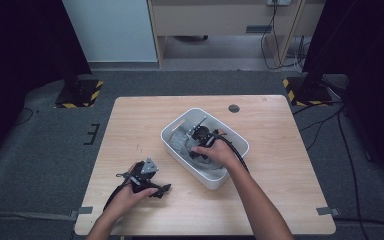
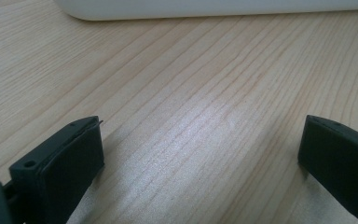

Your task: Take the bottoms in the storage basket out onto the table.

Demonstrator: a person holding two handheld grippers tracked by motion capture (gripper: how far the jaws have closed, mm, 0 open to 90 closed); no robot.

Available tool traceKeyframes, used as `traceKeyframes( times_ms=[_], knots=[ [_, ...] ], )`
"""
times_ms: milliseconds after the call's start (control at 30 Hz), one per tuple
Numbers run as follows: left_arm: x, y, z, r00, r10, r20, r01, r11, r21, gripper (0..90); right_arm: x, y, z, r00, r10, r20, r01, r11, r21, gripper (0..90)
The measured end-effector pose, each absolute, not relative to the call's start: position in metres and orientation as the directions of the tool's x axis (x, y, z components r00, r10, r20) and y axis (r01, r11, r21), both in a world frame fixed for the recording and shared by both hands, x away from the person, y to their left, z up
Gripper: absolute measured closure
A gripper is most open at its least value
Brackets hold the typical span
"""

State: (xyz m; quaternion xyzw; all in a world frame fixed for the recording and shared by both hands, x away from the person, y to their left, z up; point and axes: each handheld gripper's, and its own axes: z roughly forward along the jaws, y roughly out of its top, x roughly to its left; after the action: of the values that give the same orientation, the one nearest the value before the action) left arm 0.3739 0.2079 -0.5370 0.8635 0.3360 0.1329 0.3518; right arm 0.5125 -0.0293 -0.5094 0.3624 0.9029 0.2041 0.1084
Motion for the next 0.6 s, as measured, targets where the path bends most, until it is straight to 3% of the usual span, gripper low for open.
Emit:
traceKeyframes(
  times_ms=[233,300,333,367,400,467,600],
  knots=[
    [0.374,0.208,-0.537,0.739,0.674,-0.006,0.487,-0.528,0.696,0.0,0.514,-0.028,-0.513,-0.708,0.706,-0.034,0.628,0.650,0.429,2.8],
    [0.374,0.208,-0.537,0.739,0.673,-0.006,0.487,-0.528,0.696,0.0,0.515,-0.030,-0.511,-0.709,0.705,-0.008,0.635,0.643,0.429,14.9],
    [0.374,0.208,-0.537,0.739,0.673,-0.006,0.487,-0.528,0.696,0.0,0.515,-0.030,-0.511,-0.709,0.705,-0.008,0.635,0.643,0.429,14.9],
    [0.374,0.208,-0.537,0.739,0.674,-0.007,0.487,-0.526,0.697,0.0,0.515,-0.032,-0.507,-0.719,0.695,-0.008,0.622,0.649,0.438,26.1],
    [0.374,0.208,-0.537,0.739,0.674,-0.007,0.487,-0.526,0.697,0.0,0.515,-0.032,-0.507,-0.719,0.695,-0.008,0.622,0.649,0.438,26.1],
    [0.374,0.208,-0.537,0.739,0.674,-0.006,0.487,-0.527,0.697,0.0,0.514,-0.034,-0.504,-0.728,0.685,-0.006,0.612,0.654,0.445,39.2],
    [0.374,0.208,-0.537,0.740,0.673,-0.006,0.486,-0.528,0.696,0.0,0.514,-0.034,-0.501,-0.740,0.673,-0.013,0.596,0.663,0.453,51.5]
  ],
)
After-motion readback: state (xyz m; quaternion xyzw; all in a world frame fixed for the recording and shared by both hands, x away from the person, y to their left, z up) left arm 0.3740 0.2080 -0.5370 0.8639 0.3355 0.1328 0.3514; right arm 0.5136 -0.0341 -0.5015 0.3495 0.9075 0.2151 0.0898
